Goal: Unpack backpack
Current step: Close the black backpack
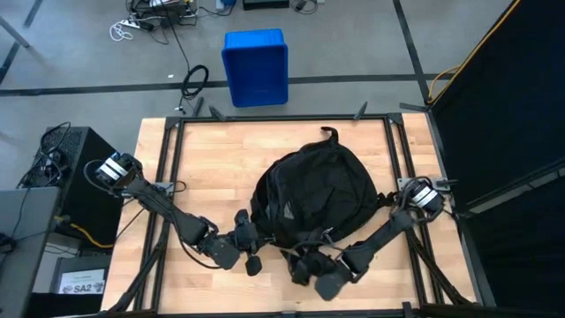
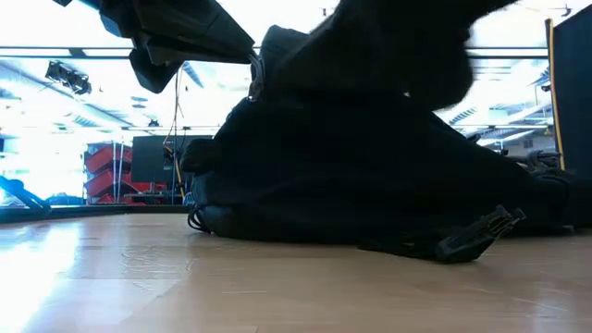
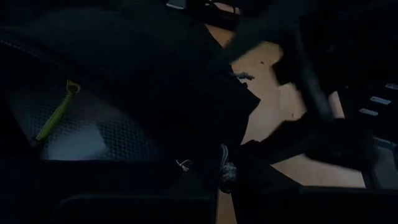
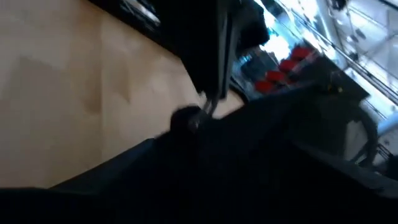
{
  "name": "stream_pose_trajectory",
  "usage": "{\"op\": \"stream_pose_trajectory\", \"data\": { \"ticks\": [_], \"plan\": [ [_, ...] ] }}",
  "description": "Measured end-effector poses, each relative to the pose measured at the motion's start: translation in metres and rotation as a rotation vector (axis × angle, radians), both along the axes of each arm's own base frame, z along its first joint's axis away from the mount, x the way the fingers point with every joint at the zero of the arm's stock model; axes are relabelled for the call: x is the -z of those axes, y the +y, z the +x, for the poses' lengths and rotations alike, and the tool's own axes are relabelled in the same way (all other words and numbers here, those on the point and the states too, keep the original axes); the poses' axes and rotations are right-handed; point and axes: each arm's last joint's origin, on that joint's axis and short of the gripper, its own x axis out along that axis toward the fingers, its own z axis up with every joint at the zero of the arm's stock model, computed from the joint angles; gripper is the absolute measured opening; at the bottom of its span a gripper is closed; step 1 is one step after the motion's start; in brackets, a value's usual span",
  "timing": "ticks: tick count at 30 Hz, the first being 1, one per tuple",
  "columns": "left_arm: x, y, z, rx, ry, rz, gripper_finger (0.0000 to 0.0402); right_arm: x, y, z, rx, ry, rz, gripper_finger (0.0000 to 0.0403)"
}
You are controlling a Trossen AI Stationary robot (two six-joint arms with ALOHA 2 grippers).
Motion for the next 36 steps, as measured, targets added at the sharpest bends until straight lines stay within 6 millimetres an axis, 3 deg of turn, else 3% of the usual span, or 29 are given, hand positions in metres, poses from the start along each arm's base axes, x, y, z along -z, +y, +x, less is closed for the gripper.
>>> {"op": "stream_pose_trajectory", "data": {
  "ticks": [5,9,12,16,17,21,29,36],
  "plan": [
    [-0.004,-0.001,0.002,0.022,-0.029,0.010,0.0000,0.027,-0.021,0.014,0.073,0.059,-0.032,0.0349],
    [-0.004,-0.001,0.002,0.024,-0.038,0.012,0.0000,0.047,-0.033,0.019,0.147,0.092,-0.088,0.0314],
    [-0.004,-0.001,0.002,0.024,-0.032,0.016,0.0000,0.051,-0.033,0.018,0.163,0.102,-0.113,0.0232],
    [-0.003,-0.001,0.002,0.021,-0.028,0.021,0.0000,0.048,-0.022,0.011,0.122,0.103,-0.109,0.0055],
    [-0.003,-0.001,0.002,0.015,-0.026,0.027,0.0000,0.049,-0.018,0.009,0.104,0.107,-0.106,0.0029],
    [0.000,0.001,0.000,-0.016,0.003,0.071,0.0000,0.050,-0.001,-0.002,0.014,0.123,-0.080,0.0007],
    [0.003,0.011,-0.009,-0.114,0.079,0.128,0.0000,0.053,0.042,-0.038,-0.174,0.175,-0.074,0.0001],
    [-0.010,0.030,-0.027,-0.250,0.108,0.204,0.0000,0.061,0.055,-0.059,-0.318,0.334,-0.007,0.0001]
  ]
}}
